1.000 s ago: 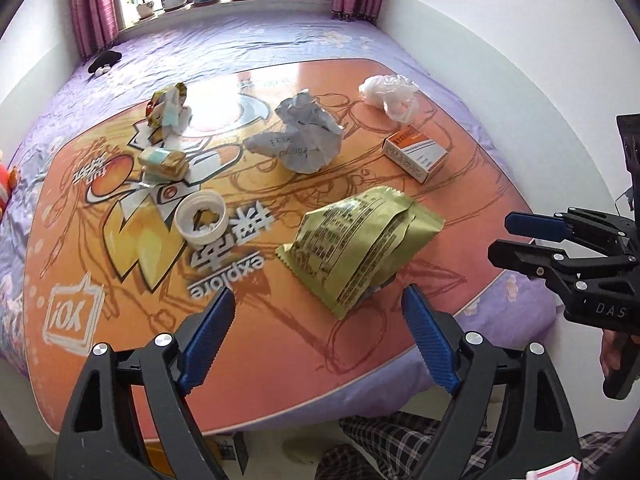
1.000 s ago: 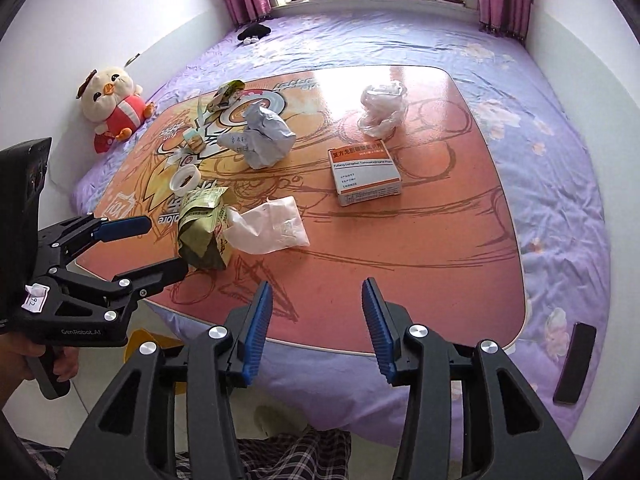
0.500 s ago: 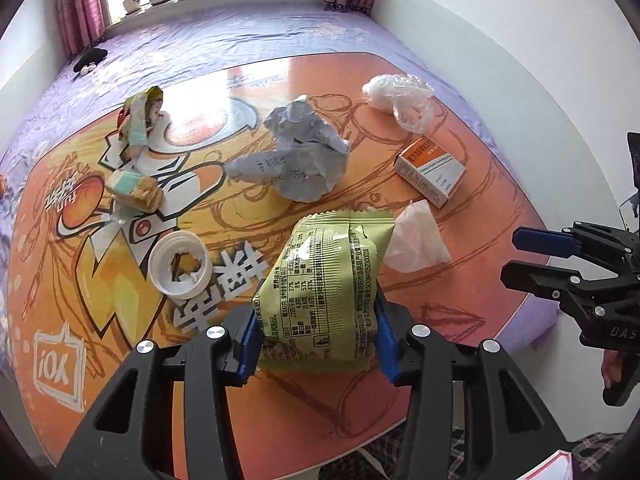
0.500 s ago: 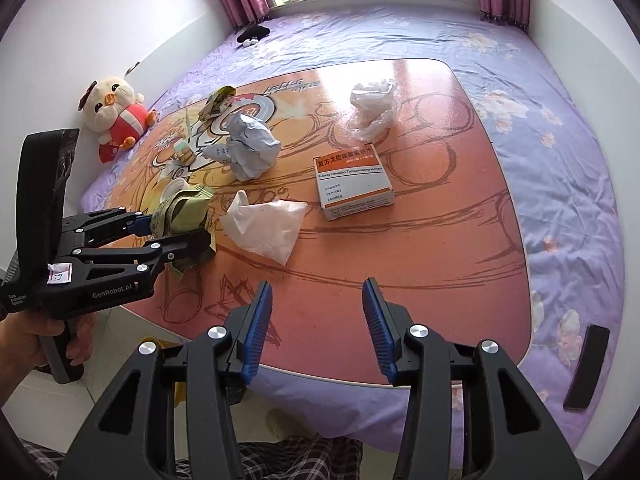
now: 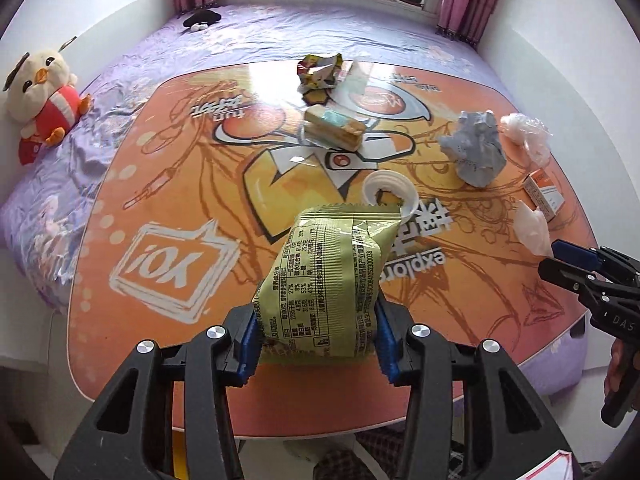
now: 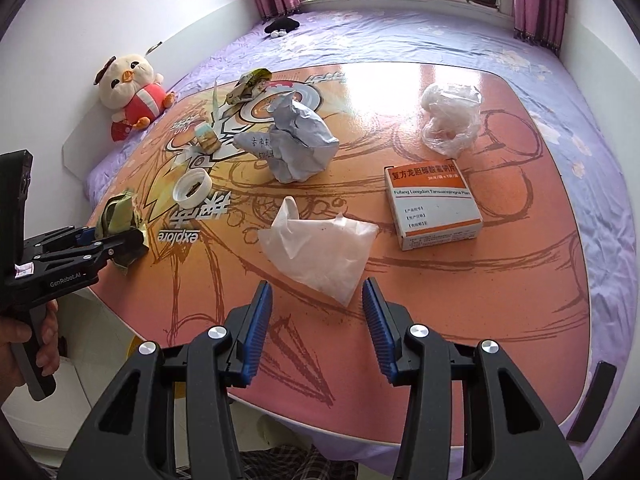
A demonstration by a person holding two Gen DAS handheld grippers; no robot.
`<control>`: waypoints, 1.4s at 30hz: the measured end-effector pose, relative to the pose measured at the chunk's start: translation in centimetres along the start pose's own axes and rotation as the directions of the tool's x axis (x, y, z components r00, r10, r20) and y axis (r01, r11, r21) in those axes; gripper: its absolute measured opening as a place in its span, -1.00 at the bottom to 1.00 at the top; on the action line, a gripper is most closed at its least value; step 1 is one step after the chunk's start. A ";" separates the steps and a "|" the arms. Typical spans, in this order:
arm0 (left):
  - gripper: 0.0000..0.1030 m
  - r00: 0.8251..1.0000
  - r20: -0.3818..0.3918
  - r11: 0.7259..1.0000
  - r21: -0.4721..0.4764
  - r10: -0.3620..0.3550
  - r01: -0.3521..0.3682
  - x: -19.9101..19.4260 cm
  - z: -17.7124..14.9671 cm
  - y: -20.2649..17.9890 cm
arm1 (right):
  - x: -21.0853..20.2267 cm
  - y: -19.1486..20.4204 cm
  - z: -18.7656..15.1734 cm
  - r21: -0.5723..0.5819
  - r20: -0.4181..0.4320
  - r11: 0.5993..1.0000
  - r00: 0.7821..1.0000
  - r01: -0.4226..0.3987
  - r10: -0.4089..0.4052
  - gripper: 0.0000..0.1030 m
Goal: Collect trash
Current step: 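Grasp the yellow-green snack wrapper with the left tool while the right tool grasps the white tissue, then carry the wrapper and tissue over the yellow wastebasket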
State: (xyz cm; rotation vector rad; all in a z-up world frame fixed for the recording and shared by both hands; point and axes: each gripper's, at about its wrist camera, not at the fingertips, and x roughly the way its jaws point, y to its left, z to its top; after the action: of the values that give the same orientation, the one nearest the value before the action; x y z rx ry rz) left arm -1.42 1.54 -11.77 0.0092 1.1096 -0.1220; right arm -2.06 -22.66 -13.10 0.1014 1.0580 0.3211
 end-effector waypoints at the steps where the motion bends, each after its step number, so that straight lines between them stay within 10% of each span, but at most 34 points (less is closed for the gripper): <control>1: -0.01 1.000 0.002 1.000 -0.009 0.011 -0.011 0.0 0.1 0.4 | 0.2 0.2 0.2 -0.007 0.005 1.000 1.000 0.008 -0.008 -0.06; 10: 0.41 0.997 0.032 0.998 -0.027 0.065 -0.064 0.5 0.1 1.7 | 1.8 2.1 1.6 -0.031 0.058 0.997 0.995 0.077 -0.075 0.26; 17: 0.28 0.998 0.016 0.996 -0.069 0.057 -0.056 1.9 1.4 2.4 | 2.6 2.8 1.9 -0.074 0.097 0.987 0.986 0.144 -0.136 0.40; 31: -0.22 1.000 0.000 0.993 -0.112 0.025 -0.025 0.9 0.4 3.8 | 2.3 3.2 2.2 -0.097 0.068 0.989 0.992 0.108 -0.102 -0.59; 42: -0.25 1.000 0.028 0.991 -0.131 -0.002 0.005 -0.9 0.5 4.7 | 2.1 3.5 2.7 -0.104 0.024 0.993 0.998 0.055 -0.053 -0.64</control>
State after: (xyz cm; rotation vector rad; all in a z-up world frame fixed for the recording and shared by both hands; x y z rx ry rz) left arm -0.92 6.26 -10.96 -0.1114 1.0884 -0.0523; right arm 0.52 -18.54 -12.72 -0.0173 1.0193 0.3251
